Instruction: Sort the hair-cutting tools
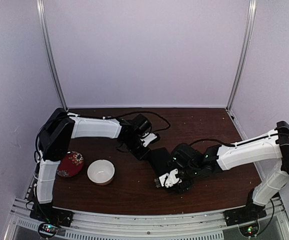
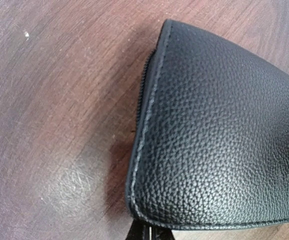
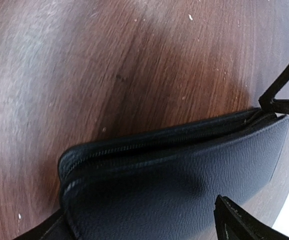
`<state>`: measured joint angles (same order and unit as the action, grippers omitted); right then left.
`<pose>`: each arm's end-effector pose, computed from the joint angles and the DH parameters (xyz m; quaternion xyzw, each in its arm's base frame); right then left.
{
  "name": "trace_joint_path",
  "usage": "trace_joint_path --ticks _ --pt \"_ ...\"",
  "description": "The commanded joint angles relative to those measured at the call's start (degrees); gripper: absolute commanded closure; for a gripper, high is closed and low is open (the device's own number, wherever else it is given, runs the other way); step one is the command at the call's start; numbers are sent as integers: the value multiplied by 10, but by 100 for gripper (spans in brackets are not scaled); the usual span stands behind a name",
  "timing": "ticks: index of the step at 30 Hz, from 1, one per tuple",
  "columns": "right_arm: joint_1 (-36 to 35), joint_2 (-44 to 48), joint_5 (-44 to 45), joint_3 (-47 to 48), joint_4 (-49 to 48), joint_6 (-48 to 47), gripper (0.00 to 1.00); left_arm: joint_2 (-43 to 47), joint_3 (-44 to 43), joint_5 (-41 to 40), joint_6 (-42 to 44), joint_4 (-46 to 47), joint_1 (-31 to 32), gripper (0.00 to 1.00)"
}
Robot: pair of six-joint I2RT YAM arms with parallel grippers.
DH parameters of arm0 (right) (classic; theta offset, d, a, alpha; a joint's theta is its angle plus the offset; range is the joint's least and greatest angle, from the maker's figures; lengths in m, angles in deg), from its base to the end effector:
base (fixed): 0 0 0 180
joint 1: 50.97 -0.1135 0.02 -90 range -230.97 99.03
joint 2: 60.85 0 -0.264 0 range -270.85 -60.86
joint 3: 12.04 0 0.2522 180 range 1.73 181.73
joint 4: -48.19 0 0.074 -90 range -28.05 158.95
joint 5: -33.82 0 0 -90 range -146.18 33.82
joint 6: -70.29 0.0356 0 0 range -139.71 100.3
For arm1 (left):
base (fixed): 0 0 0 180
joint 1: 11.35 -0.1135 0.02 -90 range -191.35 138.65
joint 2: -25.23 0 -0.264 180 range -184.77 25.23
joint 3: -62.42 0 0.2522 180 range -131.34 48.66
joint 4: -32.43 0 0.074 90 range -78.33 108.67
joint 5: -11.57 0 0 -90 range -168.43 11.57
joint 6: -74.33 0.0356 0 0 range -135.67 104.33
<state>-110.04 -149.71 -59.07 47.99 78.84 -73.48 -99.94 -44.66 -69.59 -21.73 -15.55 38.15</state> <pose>0.1482 0.2508 0.1615 -0.8072 0.5279 0.0365 0.2617 0.2920 -0.3504 0.1512 0.3758 0.9002 -0.1630 0.1477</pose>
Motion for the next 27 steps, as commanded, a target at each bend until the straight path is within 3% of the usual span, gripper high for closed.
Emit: trace_joint_path --ticks 1,13,18,27 --pt "-16 -58 26 35 5 37 10 -4 8 26 8 16 8 100" --pt "-29 -154 46 115 115 100 38 58 129 -19 -16 -2 9 100" --pt "-20 -182 61 131 137 122 44 98 181 -19 -44 -5 30 100" --pt "21 -170 14 167 156 164 43 93 129 67 -67 11 90 100"
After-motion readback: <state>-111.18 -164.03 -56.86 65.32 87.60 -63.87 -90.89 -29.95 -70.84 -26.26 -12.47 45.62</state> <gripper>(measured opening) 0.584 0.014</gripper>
